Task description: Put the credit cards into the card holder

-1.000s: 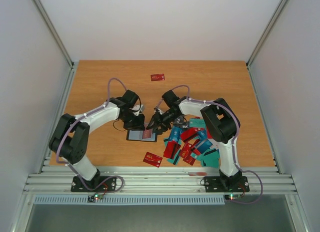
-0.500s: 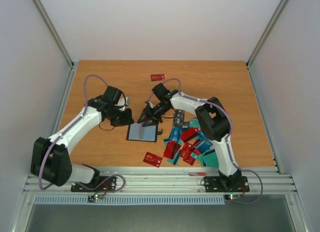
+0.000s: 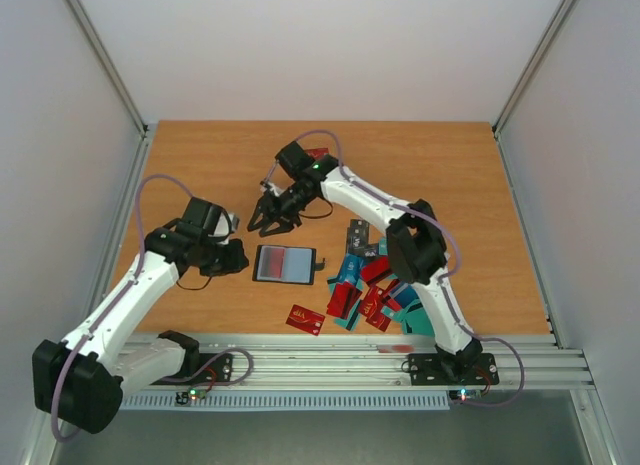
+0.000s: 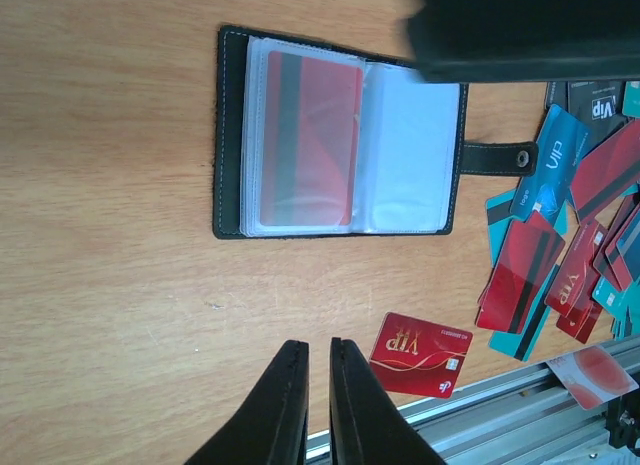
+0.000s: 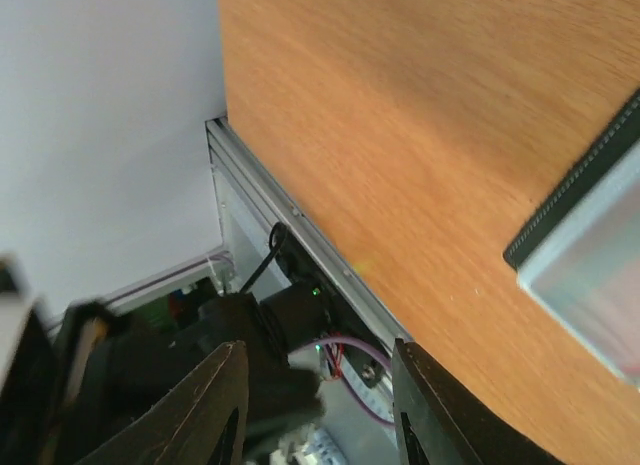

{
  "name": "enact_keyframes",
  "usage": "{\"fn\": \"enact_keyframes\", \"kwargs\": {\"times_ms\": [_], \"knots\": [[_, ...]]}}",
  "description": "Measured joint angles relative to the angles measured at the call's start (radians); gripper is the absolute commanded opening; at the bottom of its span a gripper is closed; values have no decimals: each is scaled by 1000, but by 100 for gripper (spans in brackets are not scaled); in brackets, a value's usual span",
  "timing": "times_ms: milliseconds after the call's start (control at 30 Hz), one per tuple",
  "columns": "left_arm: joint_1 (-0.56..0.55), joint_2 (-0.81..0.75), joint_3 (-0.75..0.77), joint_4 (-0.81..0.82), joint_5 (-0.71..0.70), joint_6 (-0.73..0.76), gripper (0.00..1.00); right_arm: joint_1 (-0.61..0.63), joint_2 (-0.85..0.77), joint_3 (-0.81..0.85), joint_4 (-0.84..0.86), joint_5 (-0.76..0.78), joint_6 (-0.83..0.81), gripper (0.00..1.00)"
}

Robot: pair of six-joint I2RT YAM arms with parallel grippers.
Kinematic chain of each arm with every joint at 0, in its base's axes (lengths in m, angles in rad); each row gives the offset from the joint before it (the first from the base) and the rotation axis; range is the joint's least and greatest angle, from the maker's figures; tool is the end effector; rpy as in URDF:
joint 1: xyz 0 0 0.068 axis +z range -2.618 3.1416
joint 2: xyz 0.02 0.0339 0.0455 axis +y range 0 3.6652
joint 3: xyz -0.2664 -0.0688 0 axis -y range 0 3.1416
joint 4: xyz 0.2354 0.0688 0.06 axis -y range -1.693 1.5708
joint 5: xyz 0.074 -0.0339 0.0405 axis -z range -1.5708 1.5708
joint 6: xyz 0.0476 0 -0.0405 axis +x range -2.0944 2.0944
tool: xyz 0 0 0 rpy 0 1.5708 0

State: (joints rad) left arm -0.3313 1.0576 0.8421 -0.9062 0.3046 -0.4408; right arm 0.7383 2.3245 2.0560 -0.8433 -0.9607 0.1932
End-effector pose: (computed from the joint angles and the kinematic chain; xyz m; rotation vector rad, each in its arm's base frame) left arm 0.1692 -0.0733 0.2463 -0.0546 2.7724 -0.6324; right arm 0.3362 0.3587 0.2124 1.0340 -2.4895 -1.5266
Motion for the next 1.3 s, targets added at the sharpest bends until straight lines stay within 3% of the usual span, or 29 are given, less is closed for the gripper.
{"fn": "enact_keyframes", "kwargs": {"times_ms": [133, 400, 533, 733, 1000, 1300], "knots": [[0, 0, -2, -1, 3, -8, 17, -13, -171, -116, -39, 63, -66, 42], [-91, 33, 14, -9, 40, -1, 20, -61, -589, -648, 36, 139, -102, 42], [-187, 55, -14, 30, 80, -26, 20, -71, -732, -953, 127, 172, -55, 43], [-293, 154, -74, 129, 115, -88, 20, -70, -934, -1265, 295, 185, 91, 43], [-393, 348, -71, 232, 132, -110, 22, -34, -1058, -1498, 510, 228, 272, 44], [-405, 438, -71, 264, 119, -97, 24, 133, -1093, -1538, 592, 363, 402, 45]]}}
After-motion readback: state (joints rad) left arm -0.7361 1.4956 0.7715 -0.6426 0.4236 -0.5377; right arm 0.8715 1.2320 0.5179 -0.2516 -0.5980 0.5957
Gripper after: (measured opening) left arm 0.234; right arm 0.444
